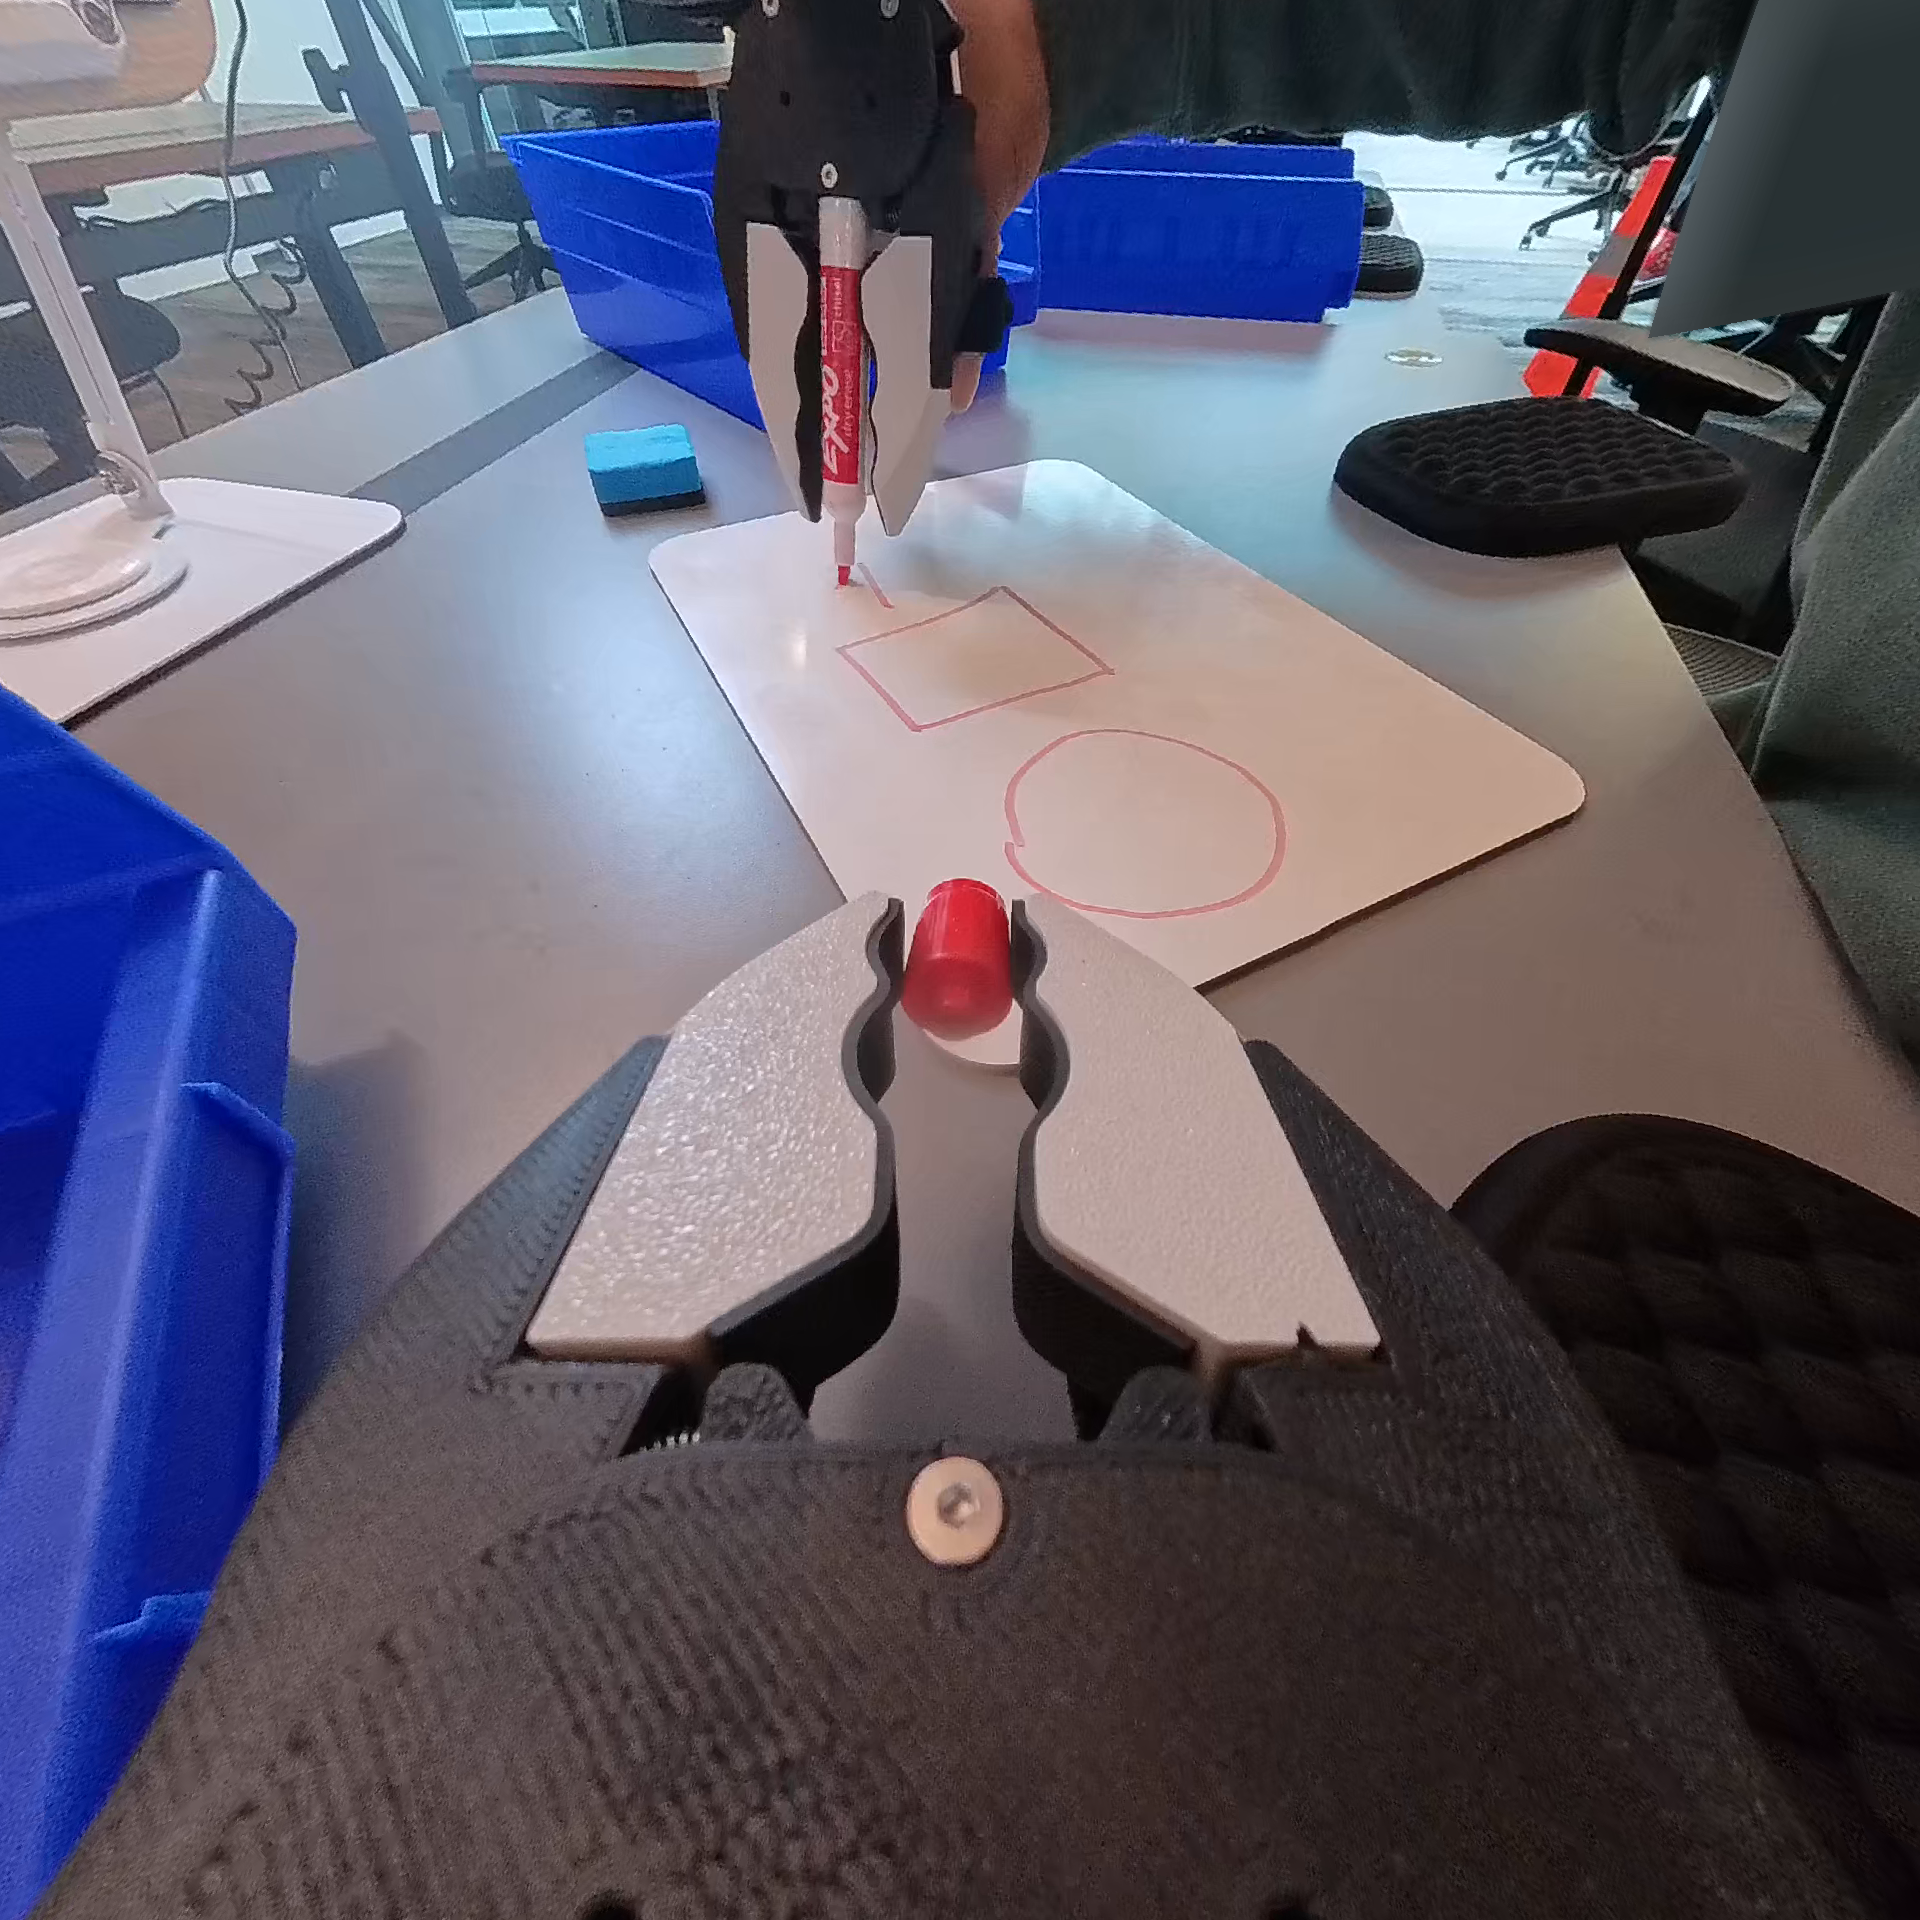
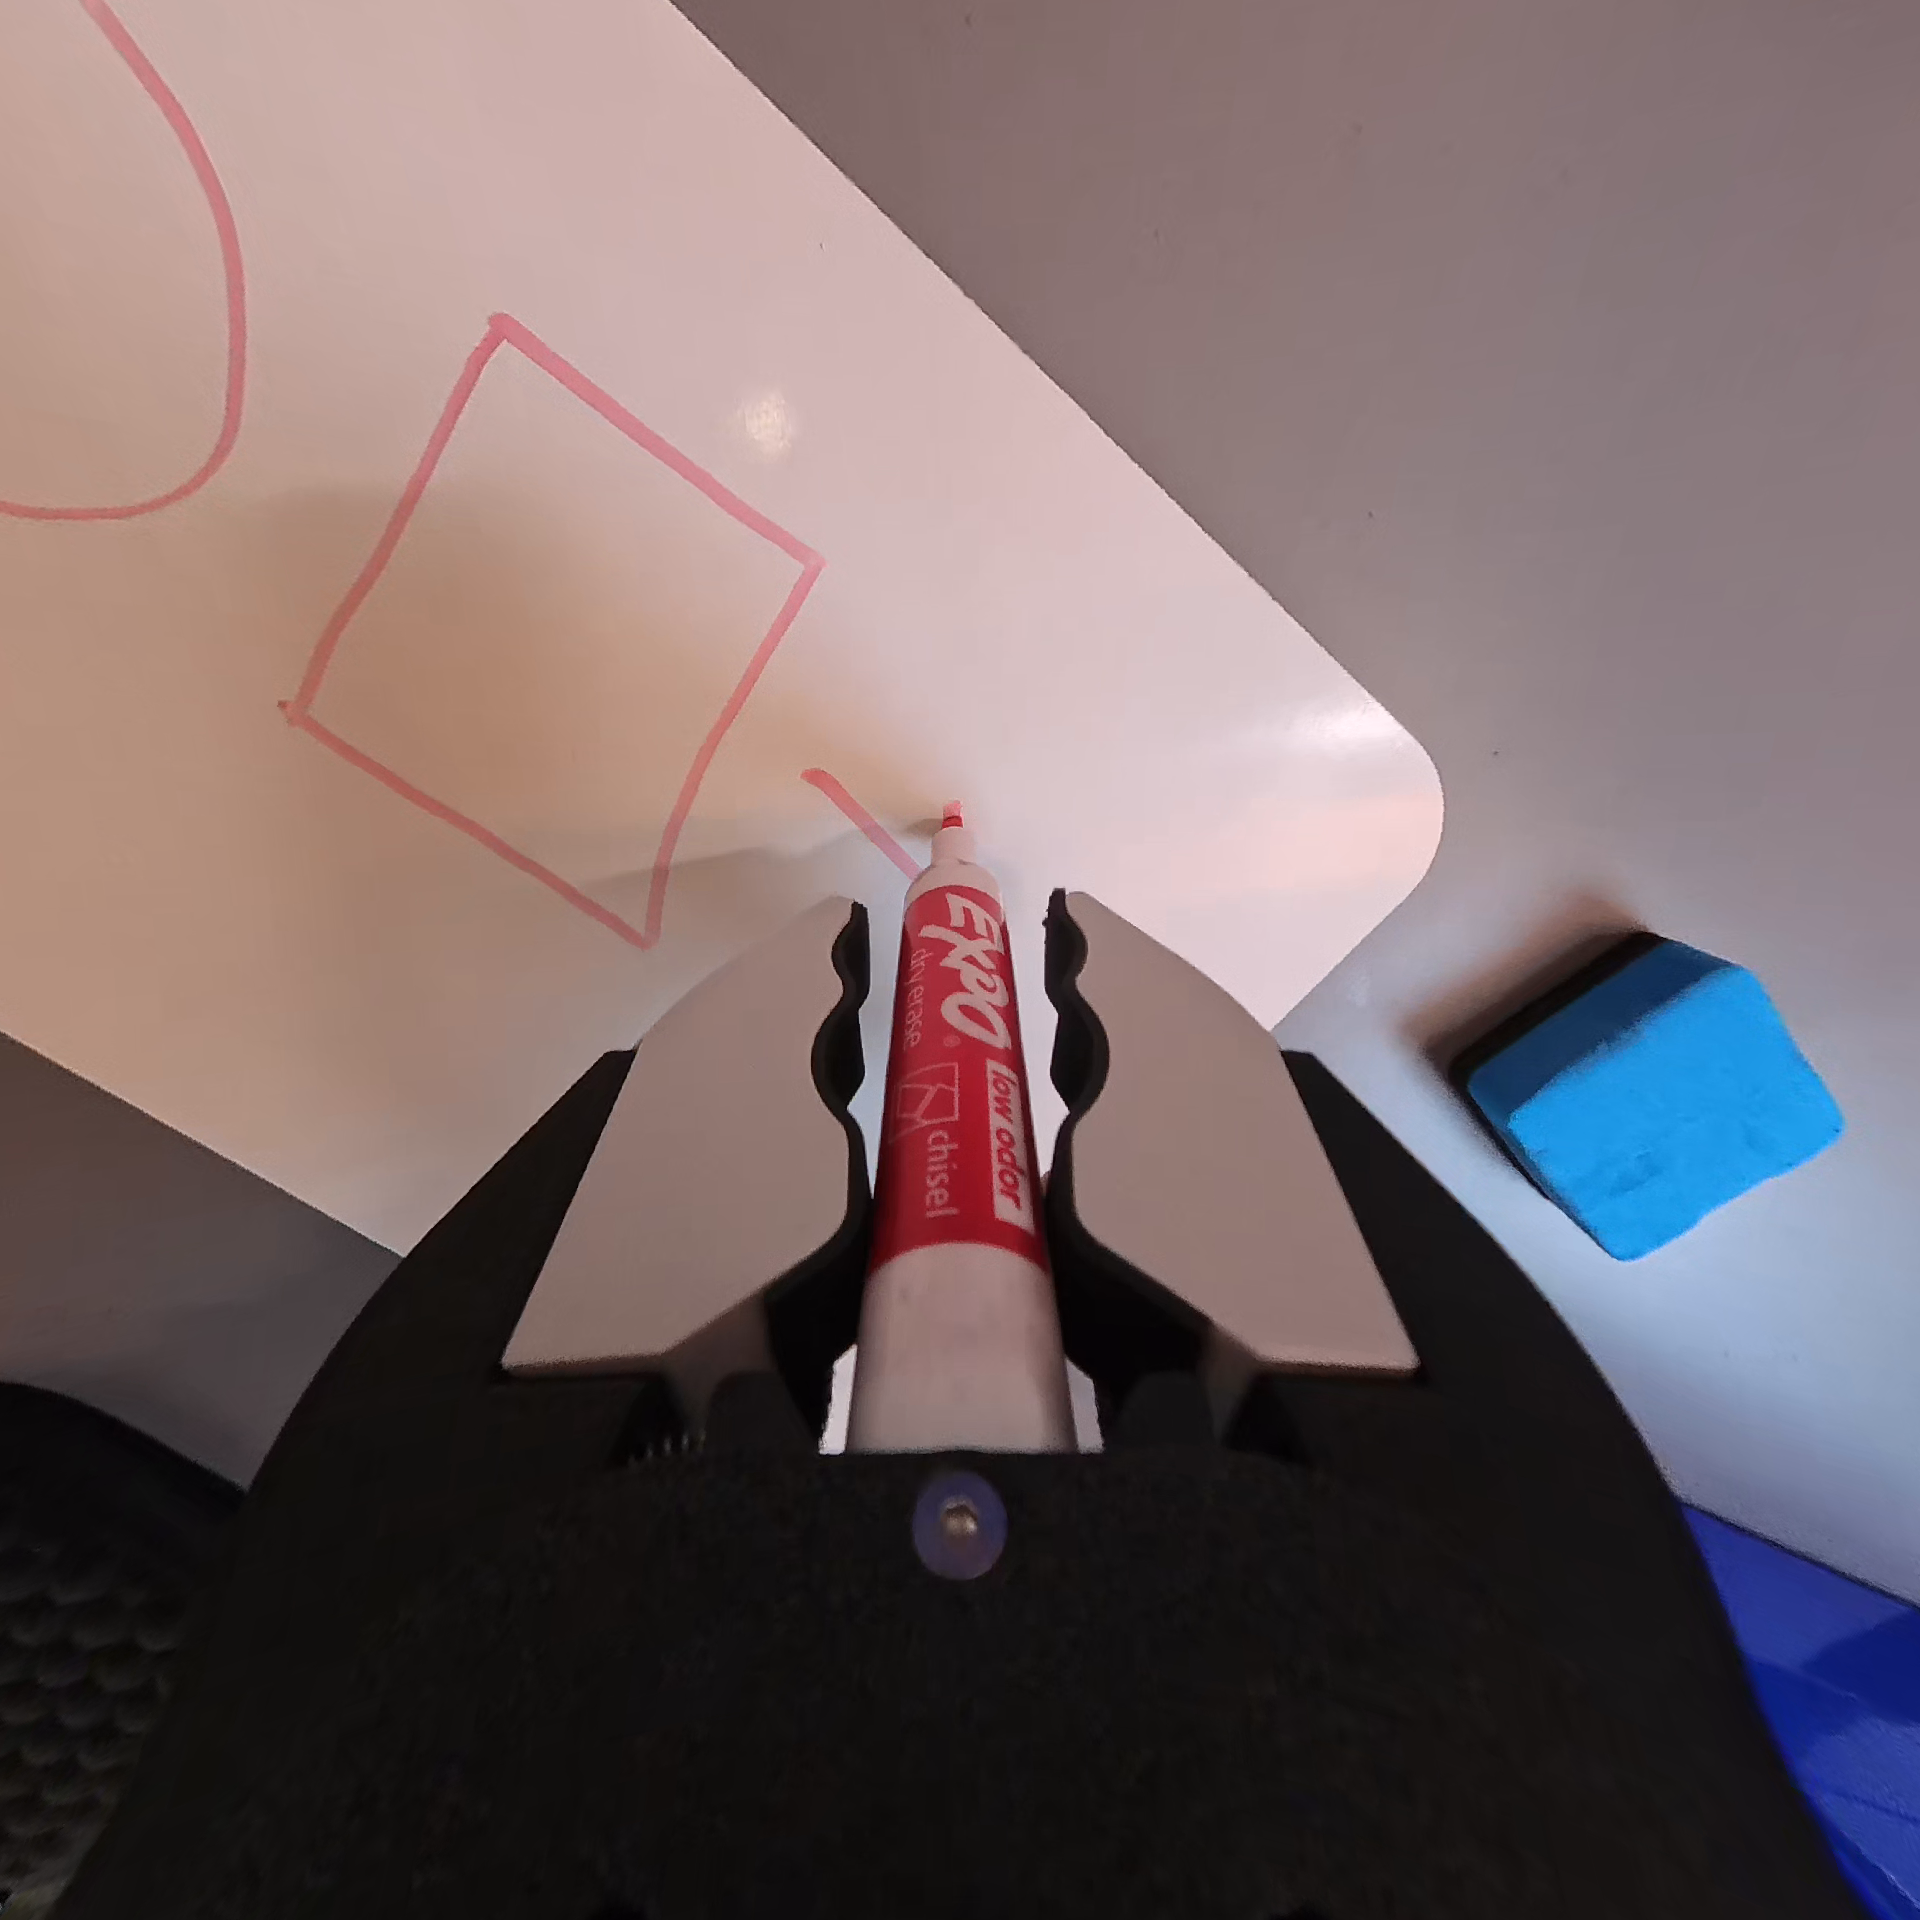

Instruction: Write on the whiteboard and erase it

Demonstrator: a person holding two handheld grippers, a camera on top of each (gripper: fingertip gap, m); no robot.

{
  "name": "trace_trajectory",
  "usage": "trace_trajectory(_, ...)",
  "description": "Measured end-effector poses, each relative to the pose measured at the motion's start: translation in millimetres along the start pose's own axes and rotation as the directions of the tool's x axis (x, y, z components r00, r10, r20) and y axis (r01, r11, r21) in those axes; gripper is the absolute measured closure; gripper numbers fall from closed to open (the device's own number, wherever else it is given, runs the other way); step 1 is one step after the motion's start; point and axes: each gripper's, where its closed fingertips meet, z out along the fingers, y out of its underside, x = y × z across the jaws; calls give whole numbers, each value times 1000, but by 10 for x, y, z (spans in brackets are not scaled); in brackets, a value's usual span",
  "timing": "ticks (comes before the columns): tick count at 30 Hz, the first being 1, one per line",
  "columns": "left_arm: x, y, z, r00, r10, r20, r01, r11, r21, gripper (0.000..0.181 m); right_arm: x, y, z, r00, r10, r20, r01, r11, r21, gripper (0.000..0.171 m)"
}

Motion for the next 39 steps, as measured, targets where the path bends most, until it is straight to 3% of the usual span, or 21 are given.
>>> trace_trajectory(17, 7, 6, 2, 1000, 4, 1, -4, 1000, -4, 162, 4, 193, -53, 999, 34, -18, -34, 999, -18, 138)
trace_trajectory(27, 18, 8, 6, 1000, 8, 0, -8, 1000, -6, 162, -283, 152, -46, 999, 5, 32, -5, 1000, -5, 138)
trace_trajectory(32, 19, 9, 7, 1000, 5, 0, -5, 1000, -5, 162, -66, 128, -202, 998, 54, -20, -53, 997, 64, 138)
trace_trajectory(39, 20, 6, 7, 1000, -2, -1, 2, 1000, -4, 162, 150, 203, -151, 997, 62, -43, -61, 998, 32, 138)
